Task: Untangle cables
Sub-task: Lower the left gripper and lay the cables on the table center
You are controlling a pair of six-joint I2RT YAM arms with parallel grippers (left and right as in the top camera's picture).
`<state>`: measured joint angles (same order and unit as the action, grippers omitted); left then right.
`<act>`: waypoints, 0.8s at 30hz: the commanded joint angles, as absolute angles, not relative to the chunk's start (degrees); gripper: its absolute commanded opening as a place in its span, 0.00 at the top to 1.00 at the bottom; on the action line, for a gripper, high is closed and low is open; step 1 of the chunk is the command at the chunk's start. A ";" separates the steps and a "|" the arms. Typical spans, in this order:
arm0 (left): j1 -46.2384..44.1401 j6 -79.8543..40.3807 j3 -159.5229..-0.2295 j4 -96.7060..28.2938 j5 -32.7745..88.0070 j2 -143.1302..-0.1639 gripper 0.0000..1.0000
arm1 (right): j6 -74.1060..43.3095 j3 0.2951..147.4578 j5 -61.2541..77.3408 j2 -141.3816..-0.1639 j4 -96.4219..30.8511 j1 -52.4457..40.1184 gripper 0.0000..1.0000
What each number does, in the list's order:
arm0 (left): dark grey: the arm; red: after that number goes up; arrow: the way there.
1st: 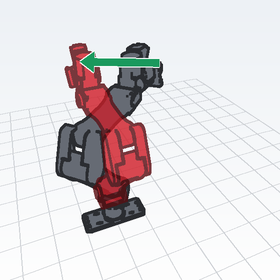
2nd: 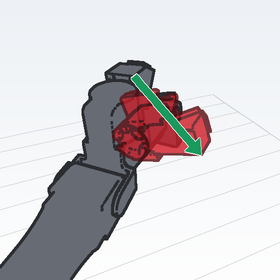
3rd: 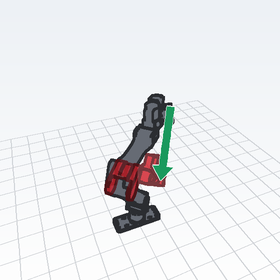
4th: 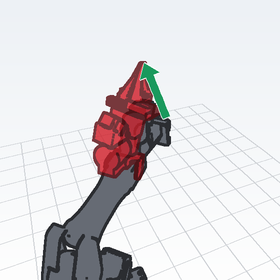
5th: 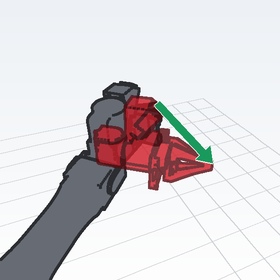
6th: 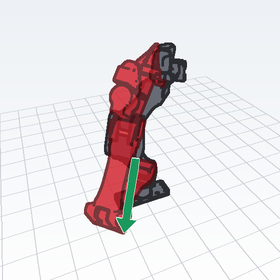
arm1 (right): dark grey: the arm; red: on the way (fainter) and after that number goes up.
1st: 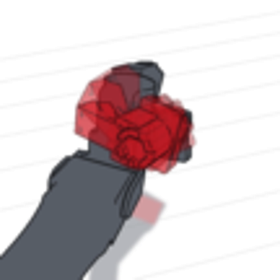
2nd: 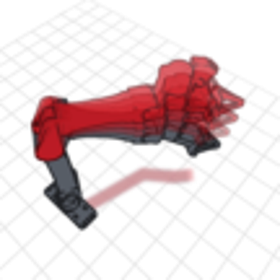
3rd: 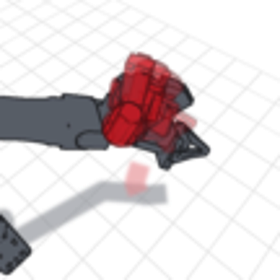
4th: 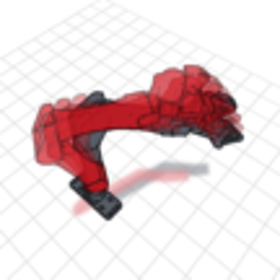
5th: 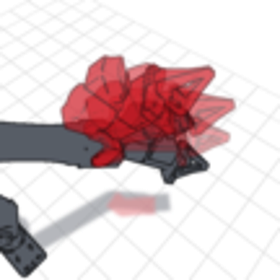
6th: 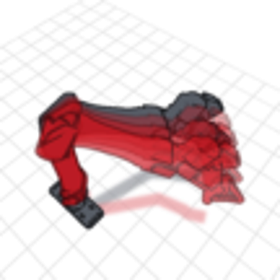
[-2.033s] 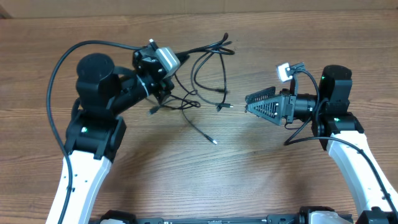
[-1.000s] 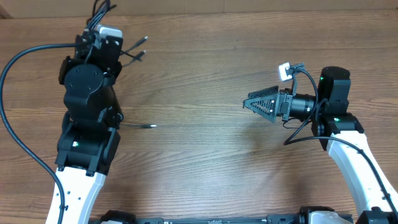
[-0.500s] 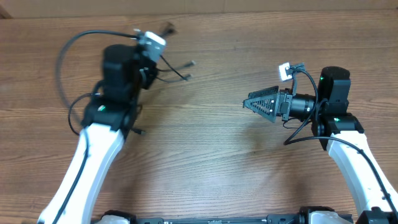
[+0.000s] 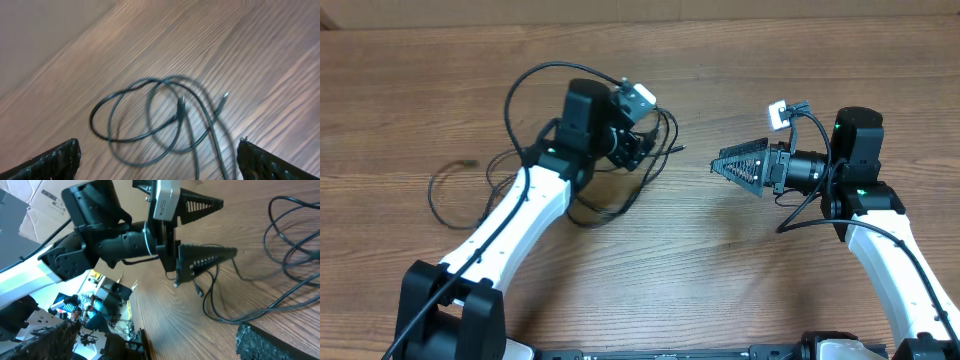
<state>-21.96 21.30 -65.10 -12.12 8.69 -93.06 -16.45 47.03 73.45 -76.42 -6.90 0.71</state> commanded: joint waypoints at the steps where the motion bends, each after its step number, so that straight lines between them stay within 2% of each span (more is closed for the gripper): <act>1: -22.15 20.27 -65.73 -11.75 10.39 -92.71 0.00 | -16.16 47.24 73.32 -76.31 -6.76 0.82 0.00; 9: -21.34 17.76 -65.80 -10.85 9.87 -90.15 0.00 | -16.43 47.24 72.16 -76.31 -6.76 0.82 0.00; 18: -14.63 10.70 -65.80 -10.76 10.00 -86.54 0.00 | -21.45 47.24 64.10 -76.34 -9.08 0.14 0.00; 24: -11.07 8.84 -65.78 -14.68 12.10 -86.56 0.00 | -21.43 47.24 58.41 -76.53 -12.40 -3.60 0.00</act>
<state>-11.73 10.98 -65.10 -13.85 9.91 -87.48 -20.80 47.03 62.43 -76.42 -12.27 -1.69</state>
